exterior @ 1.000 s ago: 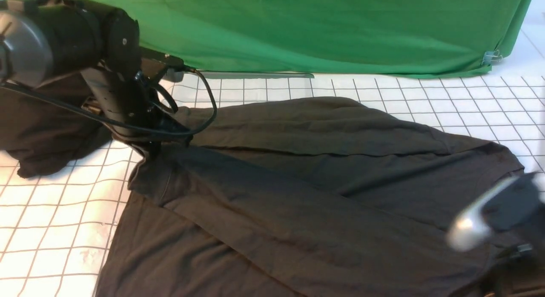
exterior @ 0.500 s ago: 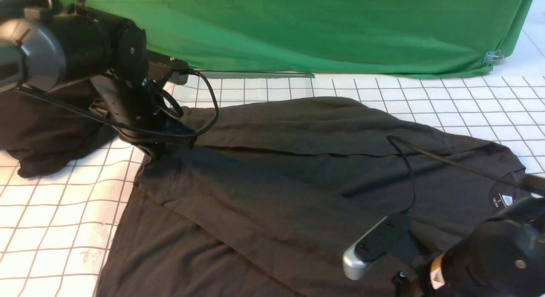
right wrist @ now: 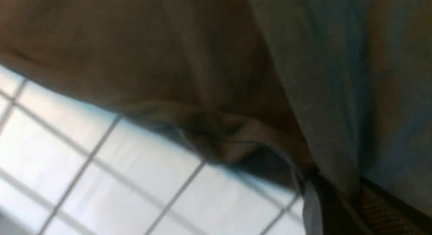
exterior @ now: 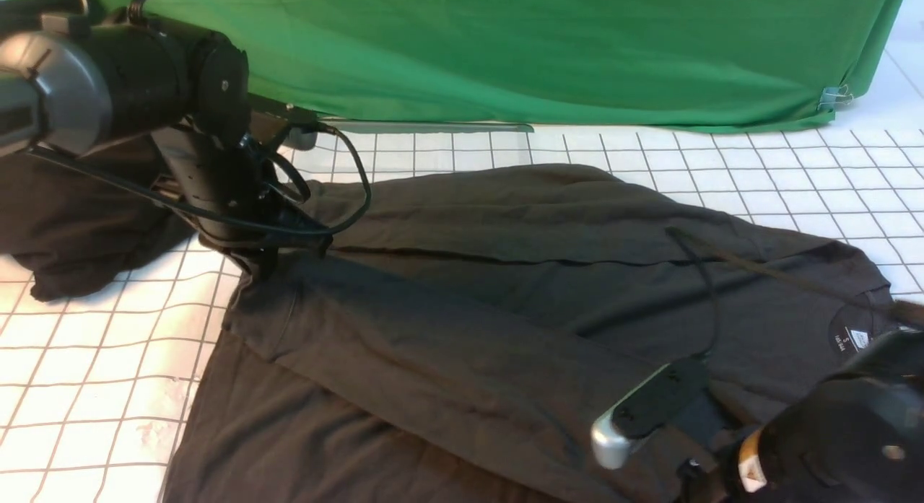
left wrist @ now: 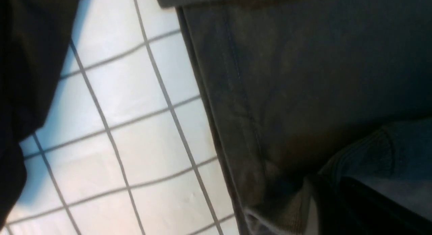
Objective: Fold a long-sleeved shirt over a white checkered tablecloth.
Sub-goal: 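Fold the left side of the black T-shirt inward over its body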
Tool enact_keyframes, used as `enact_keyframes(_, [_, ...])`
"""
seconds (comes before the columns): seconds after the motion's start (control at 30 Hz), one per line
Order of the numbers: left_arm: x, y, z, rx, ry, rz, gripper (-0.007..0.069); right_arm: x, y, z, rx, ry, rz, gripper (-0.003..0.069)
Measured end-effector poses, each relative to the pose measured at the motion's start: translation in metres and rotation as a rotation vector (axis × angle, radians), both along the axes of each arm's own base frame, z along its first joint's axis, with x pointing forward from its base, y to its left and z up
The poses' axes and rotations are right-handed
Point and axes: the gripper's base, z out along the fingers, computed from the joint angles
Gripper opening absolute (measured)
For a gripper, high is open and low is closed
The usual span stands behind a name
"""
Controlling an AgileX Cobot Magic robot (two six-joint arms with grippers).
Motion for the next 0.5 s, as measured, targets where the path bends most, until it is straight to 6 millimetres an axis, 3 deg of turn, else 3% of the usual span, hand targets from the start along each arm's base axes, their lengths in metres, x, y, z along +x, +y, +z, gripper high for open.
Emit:
enact_keyframes(0.2, [-0.003,0.001,-0.001,0.01,0.039,0.007,0.0017,-0.017,-0.008,0.015,0.009,0.027,-0.021,0.005])
enact_keyframes(0.37, [-0.004,0.001,-0.001,0.006,0.046,0.01,0.0017,-0.031,-0.007,0.009,-0.009,0.056,0.007,0.0095])
enact_keyframes(0.5, [-0.004,0.001,-0.001,0.004,0.047,0.011,0.0017,-0.04,-0.006,0.002,-0.023,0.085,0.005,0.0174])
